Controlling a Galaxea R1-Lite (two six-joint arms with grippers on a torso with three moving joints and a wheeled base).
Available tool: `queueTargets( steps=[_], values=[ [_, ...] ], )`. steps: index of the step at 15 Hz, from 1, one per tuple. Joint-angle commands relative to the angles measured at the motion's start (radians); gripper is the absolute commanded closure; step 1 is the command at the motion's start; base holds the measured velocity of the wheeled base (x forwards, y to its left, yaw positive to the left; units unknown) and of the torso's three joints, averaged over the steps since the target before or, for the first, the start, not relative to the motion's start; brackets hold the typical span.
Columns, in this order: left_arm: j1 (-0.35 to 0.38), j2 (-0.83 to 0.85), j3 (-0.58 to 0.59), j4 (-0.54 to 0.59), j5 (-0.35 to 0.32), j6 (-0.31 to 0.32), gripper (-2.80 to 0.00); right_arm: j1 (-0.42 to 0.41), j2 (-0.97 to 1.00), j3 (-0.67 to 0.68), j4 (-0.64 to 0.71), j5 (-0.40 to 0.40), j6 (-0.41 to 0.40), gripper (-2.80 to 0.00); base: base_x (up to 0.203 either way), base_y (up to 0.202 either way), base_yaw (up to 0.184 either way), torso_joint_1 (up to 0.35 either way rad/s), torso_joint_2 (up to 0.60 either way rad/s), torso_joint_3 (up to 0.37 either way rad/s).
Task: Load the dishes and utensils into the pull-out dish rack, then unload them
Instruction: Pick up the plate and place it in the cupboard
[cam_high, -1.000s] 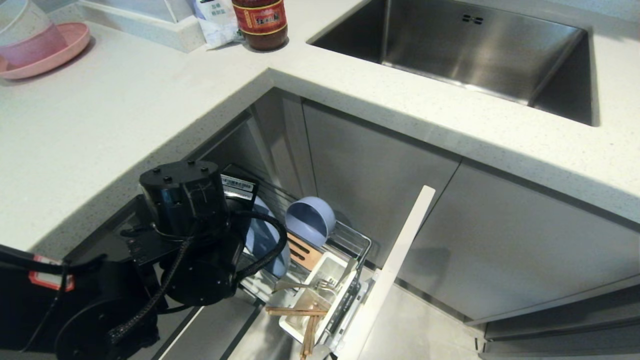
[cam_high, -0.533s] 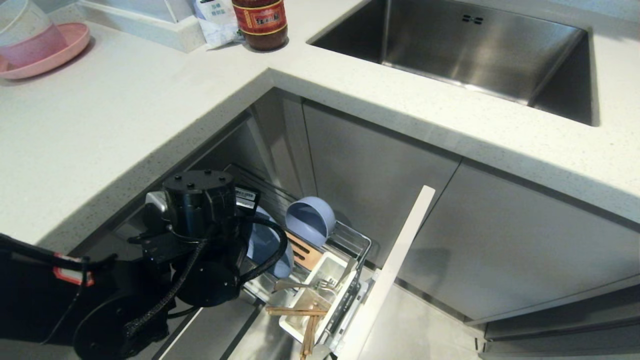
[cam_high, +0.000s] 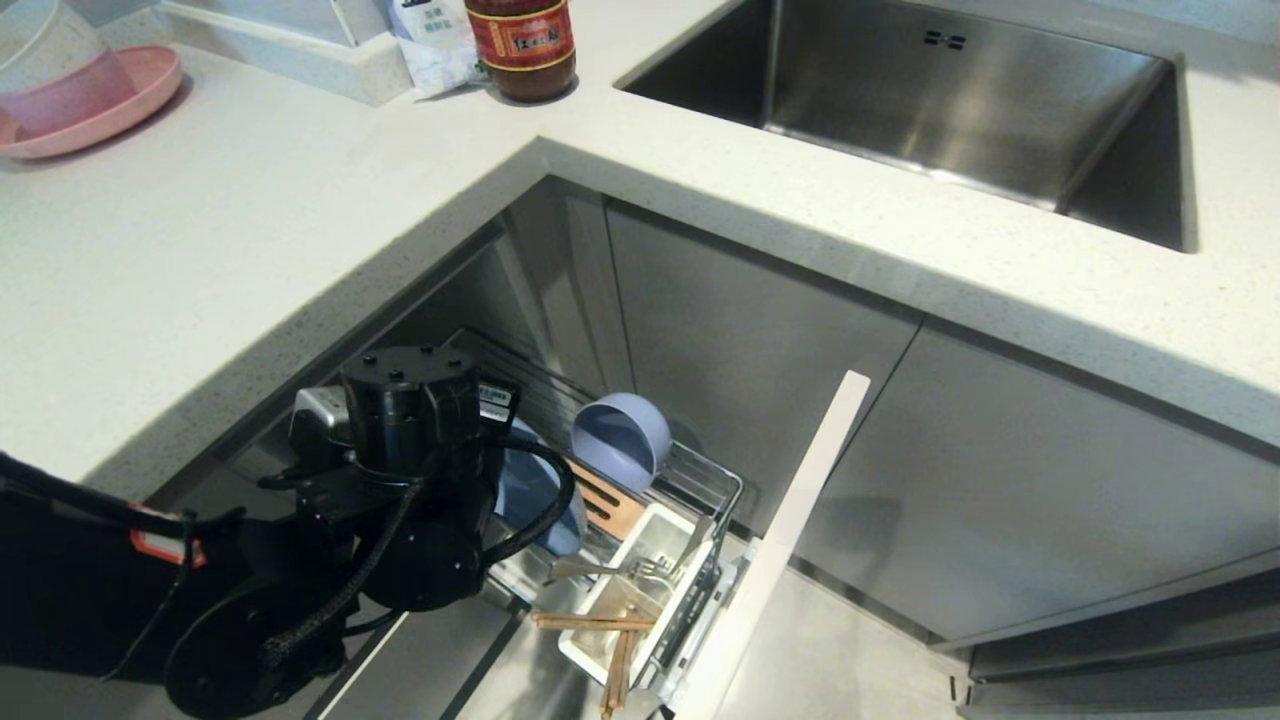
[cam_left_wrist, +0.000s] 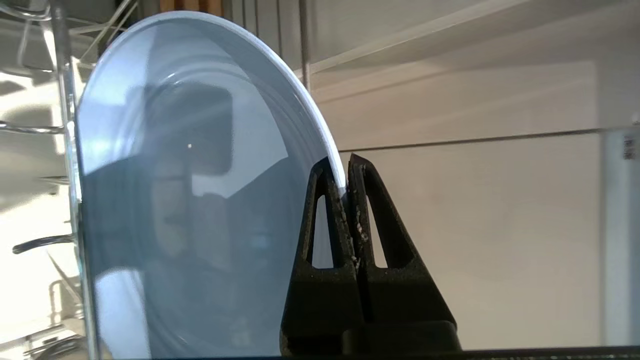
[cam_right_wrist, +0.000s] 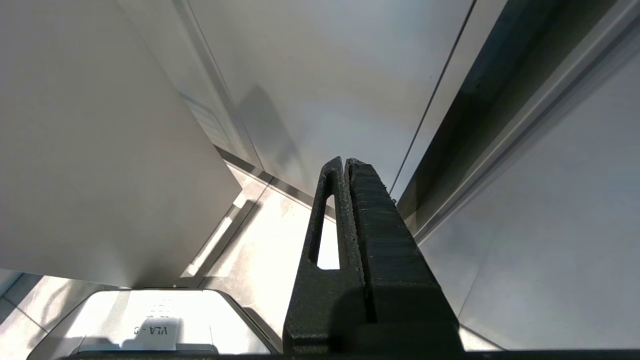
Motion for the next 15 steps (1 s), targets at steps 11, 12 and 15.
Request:
queueTargets(
  steps=[11, 12, 15],
  values=[
    [0.002, 0.010, -0.003, 0.001, 0.002, -0.003, -2.80, 0.001, -0.003, 0.002, -0.001, 0.000, 0.000, 0.00, 0.000, 0.000, 0.000, 0.000, 0.00, 0.000],
    [0.000, 0.007, -0.003, 0.001, 0.003, -0.001, -2.80, 0.001, -0.004, 0.002, -0.001, 0.000, 0.000, 0.00, 0.000, 0.000, 0.000, 0.000, 0.00, 0.000],
    [-0.003, -0.002, -0.003, 0.006, 0.003, 0.002, -2.80, 0.001, -0.004, 0.002, -0.001, 0.000, 0.000, 0.00, 0.000, 0.000, 0.000, 0.000, 0.00, 0.000]
  ],
)
